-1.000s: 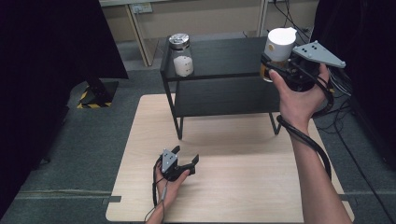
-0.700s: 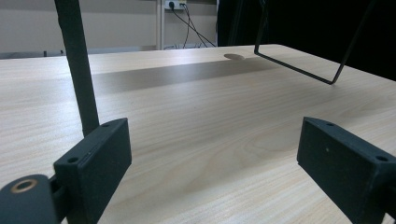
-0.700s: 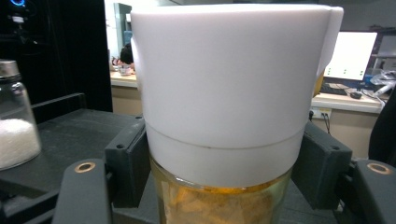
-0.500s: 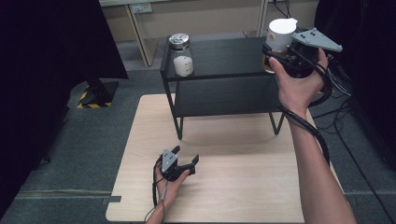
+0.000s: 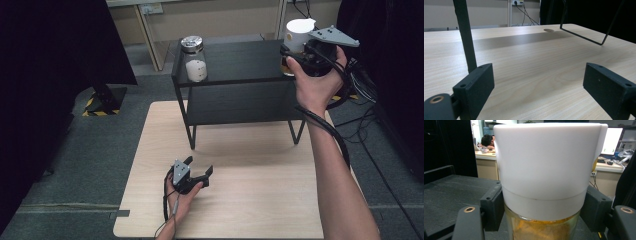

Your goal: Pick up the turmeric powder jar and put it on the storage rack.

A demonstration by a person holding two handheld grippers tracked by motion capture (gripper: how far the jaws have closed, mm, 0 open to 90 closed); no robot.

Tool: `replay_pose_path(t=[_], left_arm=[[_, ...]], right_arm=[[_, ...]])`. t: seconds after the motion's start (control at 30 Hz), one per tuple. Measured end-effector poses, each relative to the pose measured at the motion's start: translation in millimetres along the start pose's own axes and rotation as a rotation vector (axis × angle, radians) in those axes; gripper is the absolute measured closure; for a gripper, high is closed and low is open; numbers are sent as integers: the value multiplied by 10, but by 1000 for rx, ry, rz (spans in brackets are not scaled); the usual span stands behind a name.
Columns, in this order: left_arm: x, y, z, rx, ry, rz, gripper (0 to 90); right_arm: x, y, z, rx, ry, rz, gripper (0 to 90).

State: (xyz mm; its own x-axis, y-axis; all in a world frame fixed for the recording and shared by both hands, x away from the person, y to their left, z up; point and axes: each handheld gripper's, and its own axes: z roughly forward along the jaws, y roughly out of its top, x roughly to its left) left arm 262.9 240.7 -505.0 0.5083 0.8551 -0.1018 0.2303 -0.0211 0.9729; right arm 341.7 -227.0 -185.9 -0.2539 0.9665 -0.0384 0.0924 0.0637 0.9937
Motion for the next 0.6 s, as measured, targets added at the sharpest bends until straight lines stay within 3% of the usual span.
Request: replay_pose_path(t=[0.6], left_arm=[[0,2,2,1,0,1,94]], right_arm=[[-55,-22,84,11,-7,38,304]])
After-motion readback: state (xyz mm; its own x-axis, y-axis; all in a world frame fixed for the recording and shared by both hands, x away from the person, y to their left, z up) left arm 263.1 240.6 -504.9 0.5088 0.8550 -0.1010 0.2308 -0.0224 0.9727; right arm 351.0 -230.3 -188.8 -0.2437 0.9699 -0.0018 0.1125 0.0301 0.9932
